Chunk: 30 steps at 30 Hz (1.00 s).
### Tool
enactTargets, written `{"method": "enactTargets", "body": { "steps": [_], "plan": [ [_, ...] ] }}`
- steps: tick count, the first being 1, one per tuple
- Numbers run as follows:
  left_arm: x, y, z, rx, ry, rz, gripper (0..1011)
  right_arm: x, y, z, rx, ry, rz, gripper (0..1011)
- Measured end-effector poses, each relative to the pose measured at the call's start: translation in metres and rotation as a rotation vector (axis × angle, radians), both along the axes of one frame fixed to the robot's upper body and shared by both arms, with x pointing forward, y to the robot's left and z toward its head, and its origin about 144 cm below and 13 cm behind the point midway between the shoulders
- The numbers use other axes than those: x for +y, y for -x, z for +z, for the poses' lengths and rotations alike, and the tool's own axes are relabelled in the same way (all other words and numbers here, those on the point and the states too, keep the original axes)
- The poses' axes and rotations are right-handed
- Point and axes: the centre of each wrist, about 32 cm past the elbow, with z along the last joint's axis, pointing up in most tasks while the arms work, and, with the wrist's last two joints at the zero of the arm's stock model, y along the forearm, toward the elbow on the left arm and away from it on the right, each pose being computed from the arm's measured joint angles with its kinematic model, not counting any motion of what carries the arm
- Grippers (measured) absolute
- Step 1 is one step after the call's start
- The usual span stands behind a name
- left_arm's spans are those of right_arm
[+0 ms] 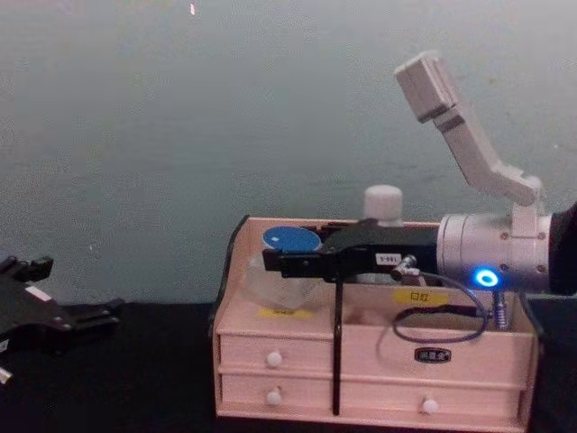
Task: Pick up the facial cleanser and watermelon frost from the table and place them into the tiered storage box.
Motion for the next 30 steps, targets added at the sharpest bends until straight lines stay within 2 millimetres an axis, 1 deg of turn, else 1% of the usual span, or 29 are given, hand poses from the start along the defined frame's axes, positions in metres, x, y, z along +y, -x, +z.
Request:
{"method": "enactTargets", "body": {
  "steps": [10, 30],
  "plan": [
    [0.0, 0.0, 0.0, 0.0, 0.0, 0.0, 1001, 0.0012, -0.0061, -0.001, 0.017, -0.011, -0.02, 712],
    [0.0, 0.0, 0.0, 0.0, 0.0, 0.0, 1001, 0.0013, -0.0063, -0.0012, 0.023, -0.011, -0.021, 711]
  ]
}}
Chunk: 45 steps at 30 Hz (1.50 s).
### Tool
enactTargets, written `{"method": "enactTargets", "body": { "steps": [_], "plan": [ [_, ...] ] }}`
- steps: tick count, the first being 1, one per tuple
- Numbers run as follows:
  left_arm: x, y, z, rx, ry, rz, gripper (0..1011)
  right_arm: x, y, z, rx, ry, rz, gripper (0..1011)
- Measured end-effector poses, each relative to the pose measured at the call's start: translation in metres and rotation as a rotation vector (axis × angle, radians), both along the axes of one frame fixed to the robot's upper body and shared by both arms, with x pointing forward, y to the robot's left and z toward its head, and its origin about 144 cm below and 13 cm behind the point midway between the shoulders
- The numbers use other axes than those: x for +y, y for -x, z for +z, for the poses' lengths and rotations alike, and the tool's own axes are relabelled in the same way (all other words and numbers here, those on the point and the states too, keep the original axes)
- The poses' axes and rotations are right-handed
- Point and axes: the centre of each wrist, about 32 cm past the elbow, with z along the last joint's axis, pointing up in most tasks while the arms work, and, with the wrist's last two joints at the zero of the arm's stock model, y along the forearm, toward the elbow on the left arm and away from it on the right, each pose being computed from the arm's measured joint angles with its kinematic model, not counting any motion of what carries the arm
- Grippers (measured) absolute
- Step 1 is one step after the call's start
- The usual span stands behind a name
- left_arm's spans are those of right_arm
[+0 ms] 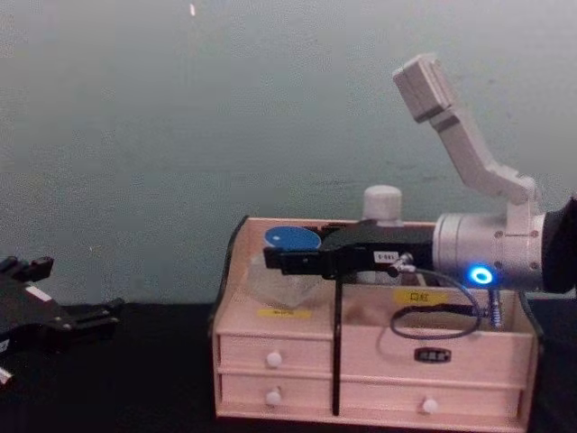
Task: Pick up the facial cleanser and watermelon frost from the table and place them into the tiered storage box.
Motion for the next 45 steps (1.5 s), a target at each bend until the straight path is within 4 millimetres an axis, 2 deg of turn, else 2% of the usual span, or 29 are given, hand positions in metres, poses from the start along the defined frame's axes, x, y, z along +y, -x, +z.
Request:
{"method": "enactTargets", "body": {
  "steps": [3, 8, 11, 13, 14, 30, 39, 45],
  "plan": [
    [0.0, 0.0, 0.0, 0.0, 0.0, 0.0, 1001, 0.0, 0.0, 0.0, 0.0, 0.0, 0.0, 712],
    [0.0, 0.0, 0.0, 0.0, 0.0, 0.0, 1001, 0.0, 0.0, 0.0, 0.0, 0.0, 0.001, 798],
    [0.0, 0.0, 0.0, 0.0, 0.0, 0.0, 1001, 0.0, 0.0, 0.0, 0.0, 0.0, 0.001, 920],
    [0.0, 0.0, 0.0, 0.0, 0.0, 0.0, 1001, 0.0, 0.0, 0.0, 0.0, 0.0, 0.001, 944],
    [0.0, 0.0, 0.0, 0.0, 0.0, 0.0, 1001, 0.0, 0.0, 0.0, 0.0, 0.0, 0.001, 997],
    [0.0, 0.0, 0.0, 0.0, 0.0, 0.0, 1001, -0.004, 0.007, 0.003, -0.026, -0.014, 0.02, 1002],
    [0.0, 0.0, 0.0, 0.0, 0.0, 0.0, 1001, -0.026, 0.038, 0.009, -0.034, -0.056, 0.084, 1002],
    [0.0, 0.0, 0.0, 0.0, 0.0, 0.0, 1001, -0.051, 0.064, 0.008, -0.025, -0.075, 0.122, 1003]
  ]
}}
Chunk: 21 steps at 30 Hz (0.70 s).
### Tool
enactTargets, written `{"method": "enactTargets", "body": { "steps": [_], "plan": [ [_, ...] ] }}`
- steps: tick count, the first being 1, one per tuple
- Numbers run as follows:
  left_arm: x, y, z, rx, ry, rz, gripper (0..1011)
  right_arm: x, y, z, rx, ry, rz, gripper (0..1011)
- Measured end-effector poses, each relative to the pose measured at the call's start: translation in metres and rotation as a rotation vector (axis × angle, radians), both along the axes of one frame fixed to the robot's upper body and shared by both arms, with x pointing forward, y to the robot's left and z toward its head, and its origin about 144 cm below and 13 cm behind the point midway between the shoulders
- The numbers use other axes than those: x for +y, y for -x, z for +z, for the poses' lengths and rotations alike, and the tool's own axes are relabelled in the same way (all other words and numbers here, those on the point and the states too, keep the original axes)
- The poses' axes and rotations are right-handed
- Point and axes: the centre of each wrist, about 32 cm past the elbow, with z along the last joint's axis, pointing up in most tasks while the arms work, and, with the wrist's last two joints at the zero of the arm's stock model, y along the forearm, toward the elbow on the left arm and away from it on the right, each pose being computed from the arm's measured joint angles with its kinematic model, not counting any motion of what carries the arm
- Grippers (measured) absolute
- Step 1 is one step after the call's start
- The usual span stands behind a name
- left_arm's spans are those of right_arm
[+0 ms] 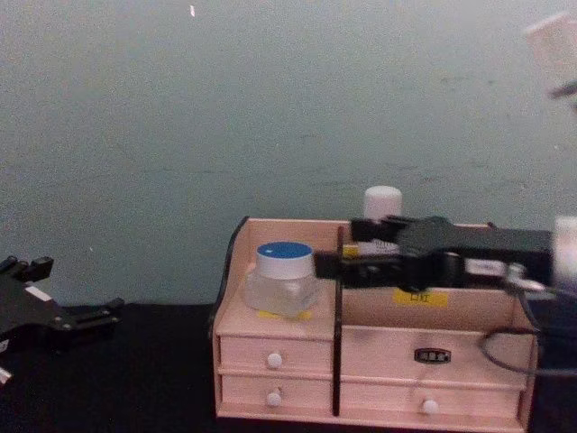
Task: Pick up the facial cleanser and watermelon frost from the table and place them into the tiered storage box.
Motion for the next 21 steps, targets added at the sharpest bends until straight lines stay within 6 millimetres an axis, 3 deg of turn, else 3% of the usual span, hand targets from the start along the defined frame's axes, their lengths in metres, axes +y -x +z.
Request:
{"method": "enactTargets", "body": {
  "steps": [9, 13, 21],
  "plan": [
    [0.0, 0.0, 0.0, 0.0, 0.0, 0.0, 1001, -0.049, 0.036, -0.006, 0.029, 0.033, -0.093, 1002],
    [0.0, 0.0, 0.0, 0.0, 0.0, 0.0, 1001, -0.072, 0.047, -0.007, 0.024, 0.034, -0.237, 1003],
    [0.0, 0.0, 0.0, 0.0, 0.0, 0.0, 1001, -0.096, 0.056, -0.006, -0.039, 0.006, -0.582, 1003]
  ]
}}
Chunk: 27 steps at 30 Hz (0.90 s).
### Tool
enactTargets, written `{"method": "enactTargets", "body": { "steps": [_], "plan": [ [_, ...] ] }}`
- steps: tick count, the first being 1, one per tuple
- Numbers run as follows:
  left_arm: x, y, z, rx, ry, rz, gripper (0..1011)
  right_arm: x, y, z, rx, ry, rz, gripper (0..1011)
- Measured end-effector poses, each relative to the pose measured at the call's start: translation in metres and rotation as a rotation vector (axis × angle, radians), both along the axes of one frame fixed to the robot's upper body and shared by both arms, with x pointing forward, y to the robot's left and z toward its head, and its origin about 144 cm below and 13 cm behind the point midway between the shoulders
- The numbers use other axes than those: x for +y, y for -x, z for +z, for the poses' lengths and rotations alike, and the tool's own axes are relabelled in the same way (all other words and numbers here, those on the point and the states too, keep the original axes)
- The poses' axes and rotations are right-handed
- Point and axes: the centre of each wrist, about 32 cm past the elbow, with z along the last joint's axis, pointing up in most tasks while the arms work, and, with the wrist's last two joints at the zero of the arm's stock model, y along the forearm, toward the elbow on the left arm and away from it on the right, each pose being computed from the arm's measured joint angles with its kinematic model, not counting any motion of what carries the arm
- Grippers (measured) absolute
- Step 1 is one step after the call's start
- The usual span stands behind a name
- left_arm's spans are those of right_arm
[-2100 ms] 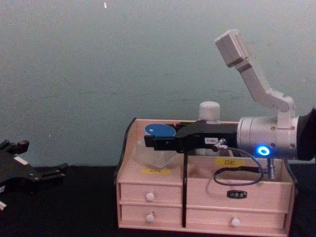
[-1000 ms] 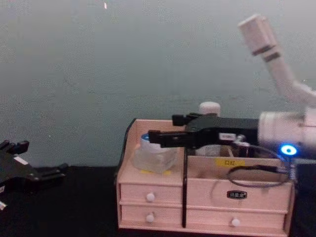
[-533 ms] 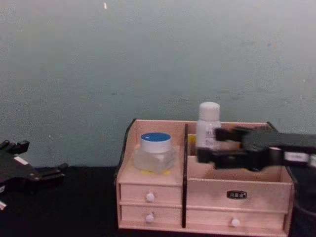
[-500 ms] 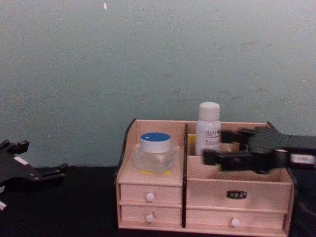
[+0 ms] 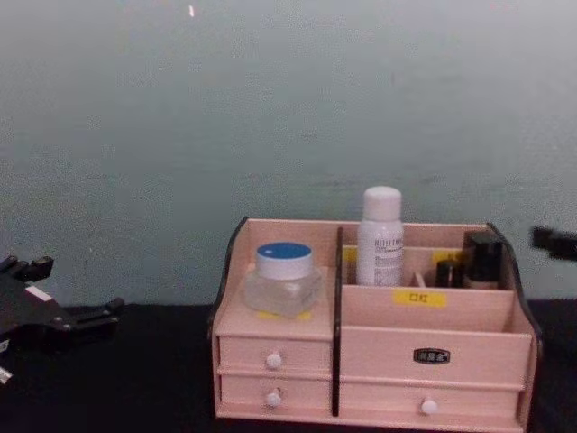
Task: Pick up the facial cleanser and watermelon frost from the table and place them into the tiered storage box.
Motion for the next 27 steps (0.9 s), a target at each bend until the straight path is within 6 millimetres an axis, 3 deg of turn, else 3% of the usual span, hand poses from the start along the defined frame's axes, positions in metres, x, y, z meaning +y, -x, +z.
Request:
{"method": "enactTargets", "body": {
  "steps": [5, 10, 19, 27],
  "plan": [
    [0.0, 0.0, 0.0, 0.0, 0.0, 0.0, 1001, 0.003, -0.002, -0.007, -0.019, 0.041, -0.208, 1002],
    [0.0, 0.0, 0.0, 0.0, 0.0, 0.0, 1001, 0.019, -0.004, -0.03, -0.036, 0.118, -0.383, 1003],
    [0.0, 0.0, 0.0, 0.0, 0.0, 0.0, 1001, 0.043, -0.004, -0.064, -0.022, 0.198, -0.41, 1002],
    [0.0, 0.0, 0.0, 0.0, 0.0, 0.0, 1001, 0.045, -0.006, -0.068, -0.02, 0.218, -0.414, 1002]
  ]
}}
